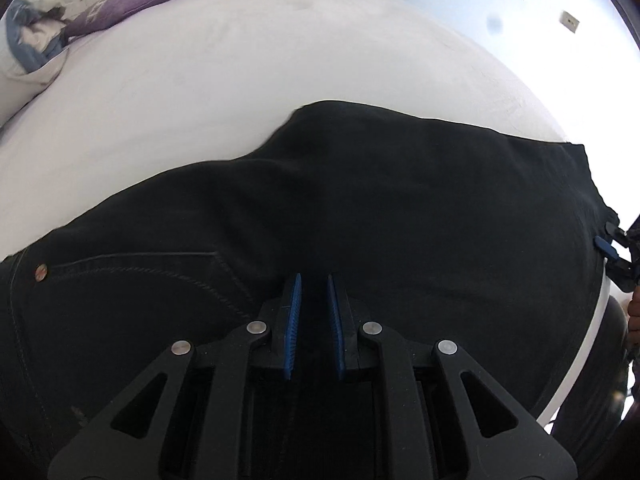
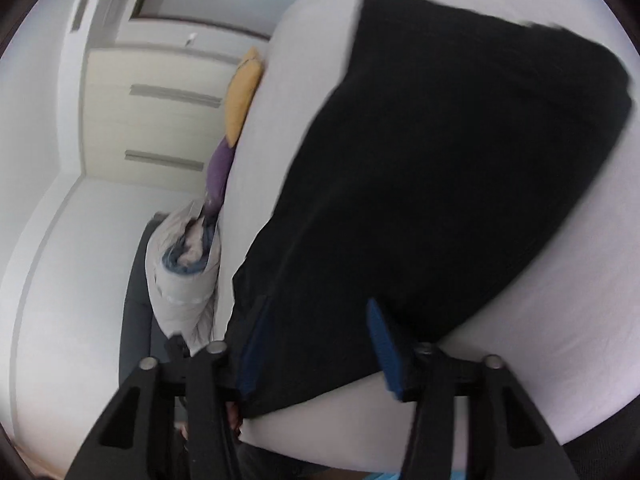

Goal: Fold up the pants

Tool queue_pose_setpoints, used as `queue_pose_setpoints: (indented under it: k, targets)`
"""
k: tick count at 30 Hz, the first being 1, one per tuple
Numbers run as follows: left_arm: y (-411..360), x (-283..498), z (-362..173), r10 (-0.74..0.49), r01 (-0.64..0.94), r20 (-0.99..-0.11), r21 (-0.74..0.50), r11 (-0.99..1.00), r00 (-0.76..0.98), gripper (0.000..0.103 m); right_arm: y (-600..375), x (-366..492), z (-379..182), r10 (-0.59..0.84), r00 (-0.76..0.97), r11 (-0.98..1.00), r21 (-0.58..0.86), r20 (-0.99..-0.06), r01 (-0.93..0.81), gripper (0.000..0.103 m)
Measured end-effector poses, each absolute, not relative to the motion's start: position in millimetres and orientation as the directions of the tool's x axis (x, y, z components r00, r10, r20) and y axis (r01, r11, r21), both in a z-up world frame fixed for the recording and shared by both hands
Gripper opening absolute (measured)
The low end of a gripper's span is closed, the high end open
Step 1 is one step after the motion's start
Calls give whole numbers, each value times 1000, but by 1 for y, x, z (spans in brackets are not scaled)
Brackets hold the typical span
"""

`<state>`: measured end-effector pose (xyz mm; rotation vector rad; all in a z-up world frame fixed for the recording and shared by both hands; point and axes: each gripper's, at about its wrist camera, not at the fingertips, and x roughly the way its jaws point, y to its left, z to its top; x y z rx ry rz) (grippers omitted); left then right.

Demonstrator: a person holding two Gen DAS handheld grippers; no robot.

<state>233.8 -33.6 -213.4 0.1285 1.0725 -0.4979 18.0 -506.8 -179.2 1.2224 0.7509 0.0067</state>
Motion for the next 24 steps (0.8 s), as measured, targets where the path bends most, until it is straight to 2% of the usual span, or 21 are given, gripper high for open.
queue_pose_setpoints:
  k: [1, 3, 4, 5, 7, 9, 14, 16, 19, 22, 24]
  targets:
    - [-26, 233, -211, -316, 439, -866, -128, 889, 387, 13, -527, 0, -176, 319, 786, 364, 834, -530, 414, 17]
    - [-21, 229, -204, -266, 424, -873, -76, 902, 409, 14, -569, -45, -156, 182, 821, 358, 814, -541, 457, 26]
    - [-10, 229, -196, -227, 408, -872, -35, 912, 433, 14, -583, -66, -142, 124, 843, 358, 816, -524, 454, 34]
    - [-9, 225, -188, -205, 395, -866, -9, 919, 457, 14, -592, -83, -131, 65, 852, 362, 808, -519, 465, 54]
    - [-17, 218, -170, -254, 405, -842, -46, 913, 476, 14, -602, -110, -118, -33, 873, 344, 815, -486, 467, 75]
    - [-45, 211, -154, -314, 439, -813, -81, 895, 490, 14, -606, -117, -125, -4, 904, 292, 864, -428, 410, 75]
    - [-129, 207, -148, -469, 508, -804, -250, 825, 366, 14, -578, -79, -154, 100, 890, 235, 880, -445, 413, 75]
    - [-168, 197, -153, -494, 542, -806, -269, 796, 326, 14, -571, -75, -159, 100, 888, 231, 879, -449, 418, 75]
    - [-209, 185, -157, -529, 590, -798, -287, 754, 288, 14, -571, -77, -157, 125, 912, 185, 912, -391, 365, 74]
    - [-233, 175, -177, -532, 582, -802, -304, 754, 271, 14, -563, -56, -157, 163, 891, 238, 894, -423, 381, 69]
    - [-237, 191, -191, -521, 551, -810, -314, 773, 270, 14, -565, -54, -163, 153, 904, 198, 909, -399, 367, 68]
